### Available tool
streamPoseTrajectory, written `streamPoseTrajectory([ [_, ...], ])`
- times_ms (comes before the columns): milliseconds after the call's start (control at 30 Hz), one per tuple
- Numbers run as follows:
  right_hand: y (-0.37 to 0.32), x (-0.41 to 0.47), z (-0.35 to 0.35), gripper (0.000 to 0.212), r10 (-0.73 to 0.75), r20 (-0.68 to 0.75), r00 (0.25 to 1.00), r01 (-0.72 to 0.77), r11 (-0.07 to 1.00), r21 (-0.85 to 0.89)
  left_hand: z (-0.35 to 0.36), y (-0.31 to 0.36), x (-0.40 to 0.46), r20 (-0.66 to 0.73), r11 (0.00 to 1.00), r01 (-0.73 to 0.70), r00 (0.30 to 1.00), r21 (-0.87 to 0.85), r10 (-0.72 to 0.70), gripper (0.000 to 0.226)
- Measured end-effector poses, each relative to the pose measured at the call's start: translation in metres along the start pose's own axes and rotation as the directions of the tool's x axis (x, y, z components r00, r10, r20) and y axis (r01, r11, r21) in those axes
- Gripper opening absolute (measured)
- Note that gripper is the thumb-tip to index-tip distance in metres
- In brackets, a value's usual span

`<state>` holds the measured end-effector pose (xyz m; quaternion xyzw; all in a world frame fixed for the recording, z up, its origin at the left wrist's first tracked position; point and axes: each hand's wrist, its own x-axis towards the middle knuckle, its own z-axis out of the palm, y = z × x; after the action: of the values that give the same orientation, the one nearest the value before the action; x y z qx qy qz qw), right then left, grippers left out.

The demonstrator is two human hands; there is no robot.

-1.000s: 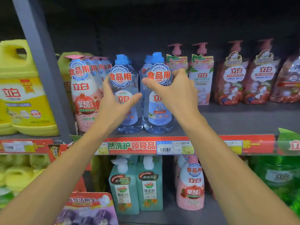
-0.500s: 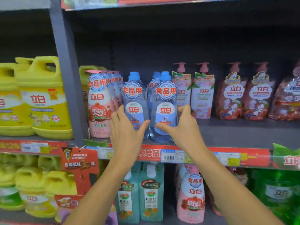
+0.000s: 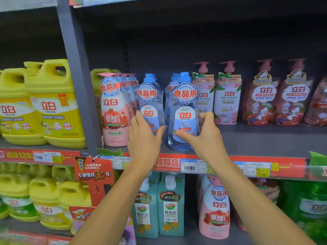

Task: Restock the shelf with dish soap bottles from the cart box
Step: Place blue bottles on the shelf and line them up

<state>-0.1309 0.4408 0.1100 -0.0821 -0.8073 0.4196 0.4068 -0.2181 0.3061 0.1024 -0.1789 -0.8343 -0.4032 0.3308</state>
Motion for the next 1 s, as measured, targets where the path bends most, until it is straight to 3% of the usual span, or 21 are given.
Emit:
streamPoseTrajectory([
  [267,0.006,-0.003,0.002,0.06,-0.001,0.005,1.0,0.001,1.0,0.03,0.017,0.004,0.028,0.026,0.995,0.088,0.996,0.052,-0.09,0.073],
  [700,0.01,-0.003,0.0,0.06,-0.01,0.019,1.0,0.009,0.999,0.037,0.03,0.005,0.047,0.059,0.986,0.144,0.987,0.088,-0.15,0.081],
  [1000,0.013,-0.002,-0.002,0.059,-0.022,0.033,0.999,0.021,1.0,0.012,0.03,0.012,0.049,0.05,0.947,0.069,0.995,0.313,-0.089,0.07],
])
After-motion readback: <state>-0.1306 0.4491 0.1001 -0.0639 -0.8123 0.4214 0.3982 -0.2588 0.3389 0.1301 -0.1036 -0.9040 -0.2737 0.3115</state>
